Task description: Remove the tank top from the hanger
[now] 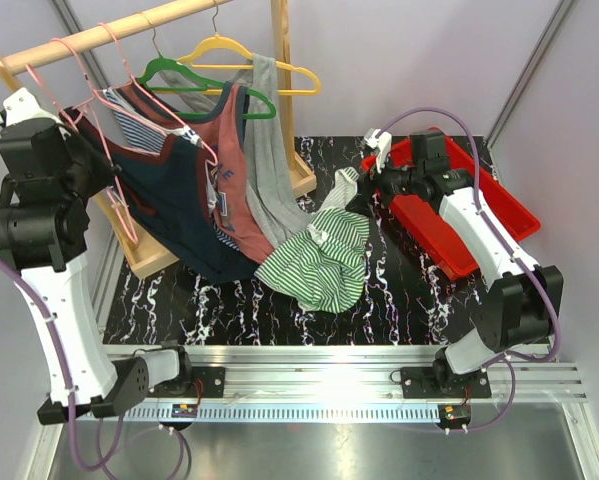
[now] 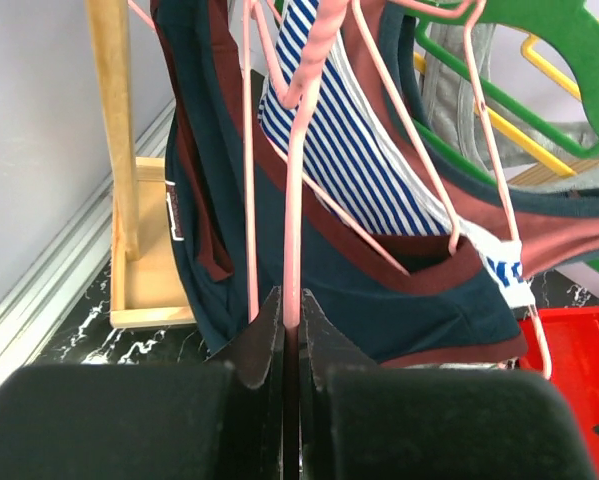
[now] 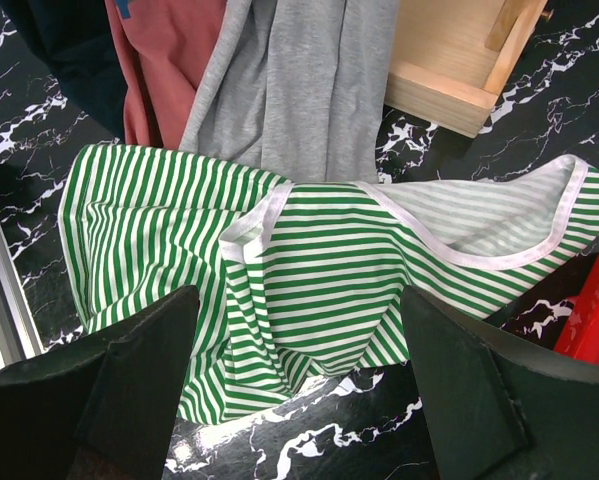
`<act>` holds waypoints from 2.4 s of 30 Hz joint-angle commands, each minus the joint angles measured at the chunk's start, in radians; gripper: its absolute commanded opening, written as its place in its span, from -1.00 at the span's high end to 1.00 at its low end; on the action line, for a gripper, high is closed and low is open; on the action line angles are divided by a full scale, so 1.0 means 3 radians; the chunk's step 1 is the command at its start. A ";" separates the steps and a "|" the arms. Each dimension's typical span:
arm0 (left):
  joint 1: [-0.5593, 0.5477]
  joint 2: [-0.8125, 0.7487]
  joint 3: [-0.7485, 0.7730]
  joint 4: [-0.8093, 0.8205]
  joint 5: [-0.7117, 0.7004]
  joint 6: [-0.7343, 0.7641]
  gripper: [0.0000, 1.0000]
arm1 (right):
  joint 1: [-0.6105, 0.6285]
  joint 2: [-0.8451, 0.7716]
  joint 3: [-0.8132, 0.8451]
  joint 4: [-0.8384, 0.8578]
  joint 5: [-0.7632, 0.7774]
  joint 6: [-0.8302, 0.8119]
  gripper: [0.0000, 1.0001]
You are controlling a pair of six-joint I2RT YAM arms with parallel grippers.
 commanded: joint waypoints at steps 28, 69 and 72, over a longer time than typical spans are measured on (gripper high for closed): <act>0.0330 0.0874 0.0699 0.0407 -0.0011 0.0168 1.00 | 0.0076 0.0512 0.1455 -0.1303 0.0065 -0.0409 -0.78; 0.0319 -0.0066 0.0439 -0.0267 0.0792 -0.0267 1.00 | 0.0204 0.0712 0.1803 -0.1446 0.0188 -0.0506 -0.79; 0.0319 -0.0087 0.0444 -0.0324 0.0684 -0.0211 1.00 | 0.0210 0.0732 0.1839 -0.1452 0.0198 -0.0506 -0.79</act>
